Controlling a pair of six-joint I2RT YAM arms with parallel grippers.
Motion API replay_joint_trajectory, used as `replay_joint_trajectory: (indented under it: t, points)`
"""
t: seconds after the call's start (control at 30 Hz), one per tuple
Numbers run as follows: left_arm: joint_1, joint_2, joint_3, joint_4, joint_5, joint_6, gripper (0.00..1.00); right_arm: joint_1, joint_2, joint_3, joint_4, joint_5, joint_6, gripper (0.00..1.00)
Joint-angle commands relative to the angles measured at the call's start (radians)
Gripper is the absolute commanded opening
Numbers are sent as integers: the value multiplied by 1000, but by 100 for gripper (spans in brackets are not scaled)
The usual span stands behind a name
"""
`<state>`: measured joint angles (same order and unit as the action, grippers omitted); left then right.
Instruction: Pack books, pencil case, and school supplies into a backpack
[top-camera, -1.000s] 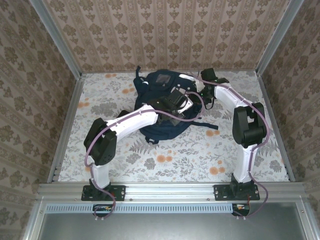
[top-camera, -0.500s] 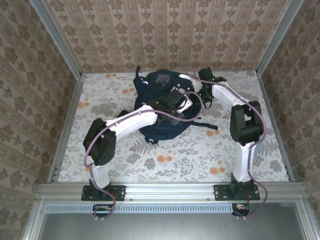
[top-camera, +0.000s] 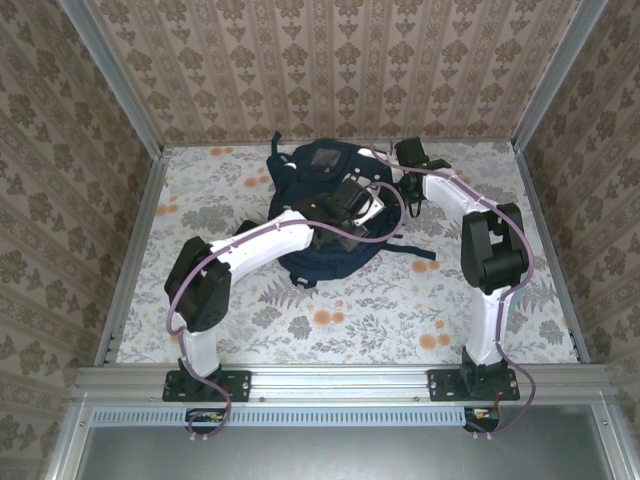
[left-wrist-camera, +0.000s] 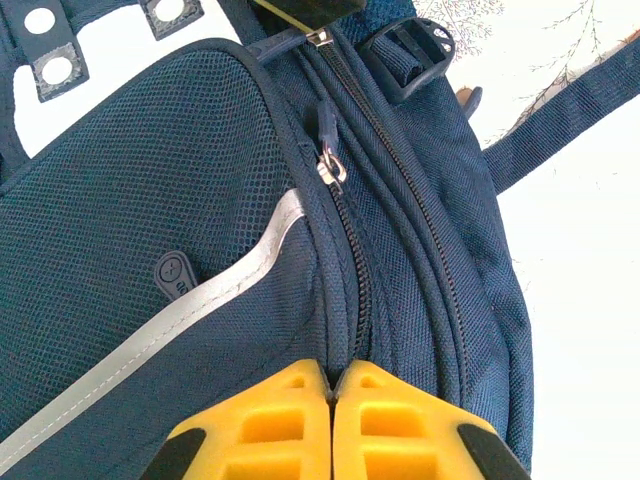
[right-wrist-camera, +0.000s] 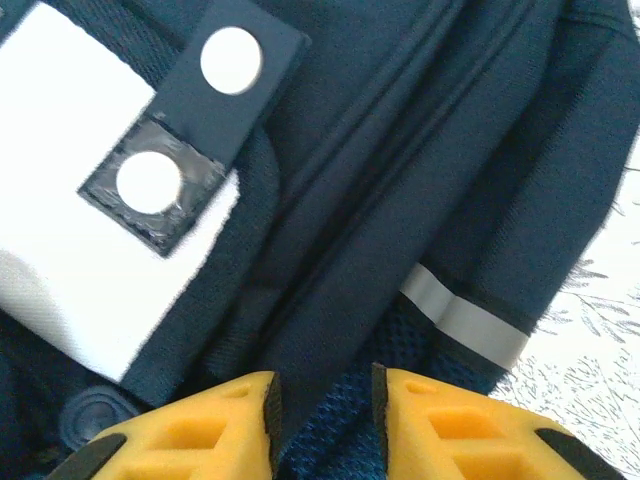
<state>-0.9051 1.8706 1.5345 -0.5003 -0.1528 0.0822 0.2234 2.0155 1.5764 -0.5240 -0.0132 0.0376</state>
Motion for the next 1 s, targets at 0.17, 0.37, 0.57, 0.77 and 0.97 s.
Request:
replay_joint_trajectory:
  t: [0.17,0.37,0.57,0.77,0.97]
  points:
    - [17,-48,-8,-2,-10,-32,5,-2,-112,-40,19,-146,39,38]
    - [17,-78,-41,8,-23,-35,3,-1,-73,2,-120,-304,-87,39]
    - [17,-156,-134,58,-14,-37,2,-7,-19,46,-200,-349,-168,38]
    - [19,-209,-198,75,-9,-44,2,3,0,76,-224,-392,-234,39]
    - [19,-231,-224,89,-2,-56,1,19,31,103,-246,-401,-274,42]
